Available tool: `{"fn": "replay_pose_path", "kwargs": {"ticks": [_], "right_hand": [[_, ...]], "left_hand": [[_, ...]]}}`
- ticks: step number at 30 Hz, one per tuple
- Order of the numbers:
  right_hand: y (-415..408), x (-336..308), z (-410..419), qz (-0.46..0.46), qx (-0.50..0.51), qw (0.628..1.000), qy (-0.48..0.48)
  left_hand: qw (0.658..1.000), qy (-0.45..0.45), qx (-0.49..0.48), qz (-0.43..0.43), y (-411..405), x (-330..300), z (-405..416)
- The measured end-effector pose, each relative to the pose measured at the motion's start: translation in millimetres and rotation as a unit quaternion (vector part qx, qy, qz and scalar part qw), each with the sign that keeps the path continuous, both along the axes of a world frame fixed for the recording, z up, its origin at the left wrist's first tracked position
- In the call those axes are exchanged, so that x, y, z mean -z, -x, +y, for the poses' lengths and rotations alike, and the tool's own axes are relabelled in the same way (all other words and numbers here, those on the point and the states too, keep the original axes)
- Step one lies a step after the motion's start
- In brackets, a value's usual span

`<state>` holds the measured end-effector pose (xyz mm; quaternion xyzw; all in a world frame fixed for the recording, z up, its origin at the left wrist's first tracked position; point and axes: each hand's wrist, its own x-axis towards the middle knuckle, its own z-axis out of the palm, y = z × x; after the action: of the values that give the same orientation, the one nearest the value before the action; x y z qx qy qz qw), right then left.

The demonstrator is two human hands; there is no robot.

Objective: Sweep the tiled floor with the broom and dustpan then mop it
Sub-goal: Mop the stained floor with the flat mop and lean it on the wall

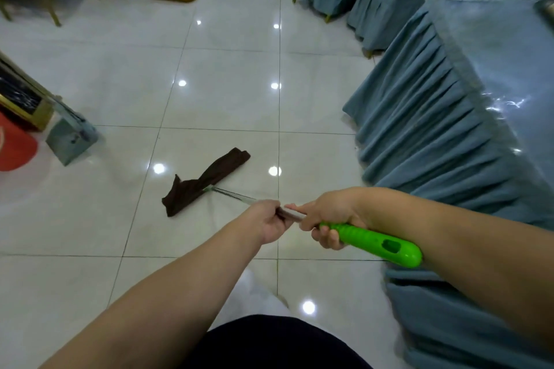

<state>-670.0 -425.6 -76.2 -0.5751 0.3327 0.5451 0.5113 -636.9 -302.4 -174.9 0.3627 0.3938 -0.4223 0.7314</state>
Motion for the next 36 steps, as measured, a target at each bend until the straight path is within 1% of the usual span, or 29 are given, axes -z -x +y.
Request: {"fn": "replay_pose_path", "kwargs": {"ticks": [4,8,11,17,22,28,36], "right_hand": [[15.0,-14.0,-20.5,0.005,-0.004,1.0,0.011],[17.5,-16.8,-22.9,0.004,0.016,1.0,0.009],[3.9,-14.9,-16.7,-0.001,0.025,1.0,0.007],[-43.1,-4.2,9.8,-0.026,0.03,0.999,0.011],[-96.8,15.1,33.8,-0.046,0.019,0.999,0.019],[-194.7,33.1,51.7,-0.044,-0.028,0.998,0.043],[-328.4,26.7,67.1,-0.034,-0.074,0.996,0.041]], "left_hand": [[1.0,0.016,0.025,0.007,11.7,-3.9,-19.5],[0.999,0.031,0.038,0.023,11.6,-2.2,-22.1],[0.998,0.039,0.032,0.026,-1.8,1.5,-15.5],[1.0,0.014,-0.009,0.026,-49.1,9.3,4.5],[0.999,-0.011,-0.038,0.036,-107.4,25.5,24.0],[0.997,-0.025,-0.068,0.039,-200.7,41.3,41.3],[0.992,-0.018,-0.12,0.036,-318.9,30.8,60.5]]}}
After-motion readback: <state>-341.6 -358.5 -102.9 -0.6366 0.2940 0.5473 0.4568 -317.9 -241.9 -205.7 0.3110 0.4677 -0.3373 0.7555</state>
